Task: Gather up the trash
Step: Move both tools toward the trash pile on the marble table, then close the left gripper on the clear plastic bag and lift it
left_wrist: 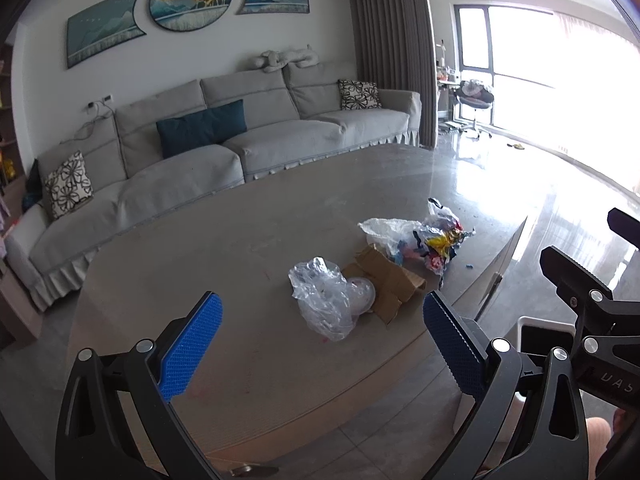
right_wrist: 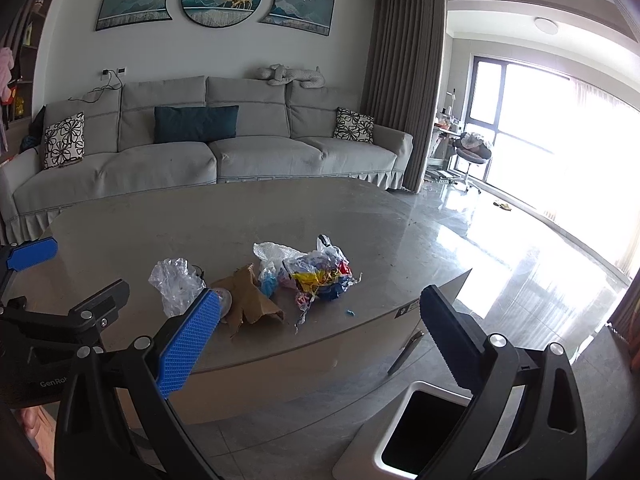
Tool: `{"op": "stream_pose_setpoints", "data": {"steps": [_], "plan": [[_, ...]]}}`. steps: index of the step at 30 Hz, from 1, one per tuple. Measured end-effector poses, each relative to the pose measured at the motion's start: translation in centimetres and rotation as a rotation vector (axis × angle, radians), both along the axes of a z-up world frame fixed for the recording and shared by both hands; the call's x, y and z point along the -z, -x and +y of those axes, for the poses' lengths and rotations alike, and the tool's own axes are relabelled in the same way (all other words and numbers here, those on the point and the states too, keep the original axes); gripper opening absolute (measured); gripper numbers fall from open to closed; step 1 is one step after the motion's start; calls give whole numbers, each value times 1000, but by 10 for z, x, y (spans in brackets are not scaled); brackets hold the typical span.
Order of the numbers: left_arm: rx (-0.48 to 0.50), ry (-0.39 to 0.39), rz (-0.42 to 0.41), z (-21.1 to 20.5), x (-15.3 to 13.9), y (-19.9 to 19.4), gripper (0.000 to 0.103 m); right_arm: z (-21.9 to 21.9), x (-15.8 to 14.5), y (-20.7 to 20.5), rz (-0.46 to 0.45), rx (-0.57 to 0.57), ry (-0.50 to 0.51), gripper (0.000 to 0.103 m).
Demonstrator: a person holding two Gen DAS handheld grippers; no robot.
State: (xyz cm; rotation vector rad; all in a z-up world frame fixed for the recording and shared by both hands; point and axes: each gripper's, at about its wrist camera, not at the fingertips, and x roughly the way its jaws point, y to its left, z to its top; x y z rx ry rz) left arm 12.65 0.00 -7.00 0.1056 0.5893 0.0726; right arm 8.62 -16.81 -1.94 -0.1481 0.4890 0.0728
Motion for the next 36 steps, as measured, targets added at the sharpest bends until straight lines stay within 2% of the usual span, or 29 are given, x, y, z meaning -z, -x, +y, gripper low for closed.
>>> {"op": "stream_pose_setpoints", "data": {"steps": [13,19,30,34,36], "plan": [[-6,-4,86,4,64,-72,100,5,56,-69,68,5,11,99],[9,6,125,5,88,-102,100,14,72,-89,63,7,51,99],[12,14,167,6,124,-129,100,17,86,-101,84,4,55,99],[-1,15,164,5,127,-133,99,18,88,-103,83,8,65,99],[-7,16,153,9,125,-132,96,19,89,-103,81,7,68,99]]}}
